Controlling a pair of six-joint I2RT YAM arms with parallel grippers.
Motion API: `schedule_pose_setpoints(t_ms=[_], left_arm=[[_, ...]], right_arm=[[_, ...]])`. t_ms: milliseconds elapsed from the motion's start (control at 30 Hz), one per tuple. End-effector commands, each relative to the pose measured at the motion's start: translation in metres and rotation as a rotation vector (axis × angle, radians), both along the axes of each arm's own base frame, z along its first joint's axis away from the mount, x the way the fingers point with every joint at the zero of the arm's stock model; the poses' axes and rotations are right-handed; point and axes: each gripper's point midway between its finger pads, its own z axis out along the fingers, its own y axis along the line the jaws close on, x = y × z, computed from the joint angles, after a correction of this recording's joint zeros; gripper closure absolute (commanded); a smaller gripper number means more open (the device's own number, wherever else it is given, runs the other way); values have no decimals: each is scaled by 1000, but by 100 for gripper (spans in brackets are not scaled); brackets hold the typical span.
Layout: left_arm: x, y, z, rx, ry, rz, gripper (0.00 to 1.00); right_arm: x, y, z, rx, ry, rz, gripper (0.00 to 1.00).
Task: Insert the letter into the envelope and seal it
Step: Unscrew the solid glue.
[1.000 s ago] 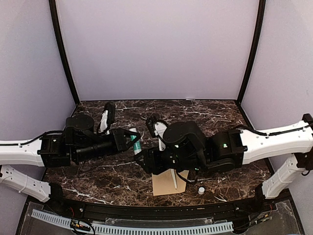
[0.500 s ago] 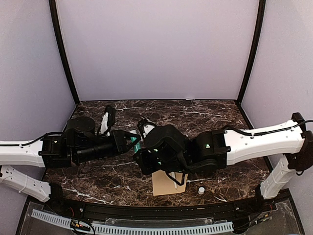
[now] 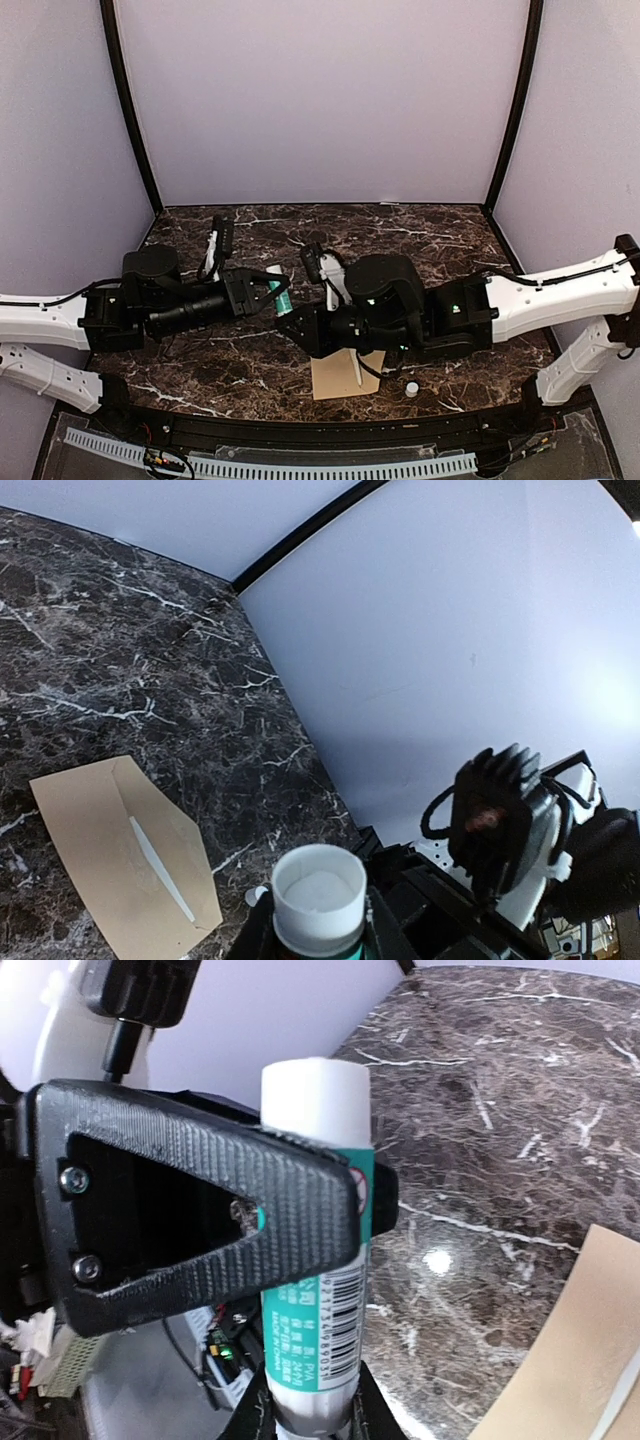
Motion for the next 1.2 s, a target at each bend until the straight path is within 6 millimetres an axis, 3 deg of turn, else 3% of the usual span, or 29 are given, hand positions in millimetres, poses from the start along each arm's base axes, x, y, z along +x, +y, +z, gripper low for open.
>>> schedule_pose_setpoints(t_ms=[0,200,367,633,833,1000,1167], left_arm=[[-20,-1,35,-112,-138,-131,100],[-54,-12,67,-209,-279,-345,100],[-68,-12,88,-285,-338,-413,100],[-28,11,80,-205,-289,-150,100],[2,20,42,-8,-127,20,100],[8,16,22,69,-59,45,100],[10,10,17,84,-37,43,100]], right_arm=[[0,-7,63,318,30,73,98],[-19,-19,103,527,64,241,100],[-27,-24,116,583,61,288,98],[-15,-33,86,427,31,196,73],[5,-34,65,210,-24,50,49],[17,-26,48,42,-55,-15,46],[16,-10,29,-80,-58,-22,51]])
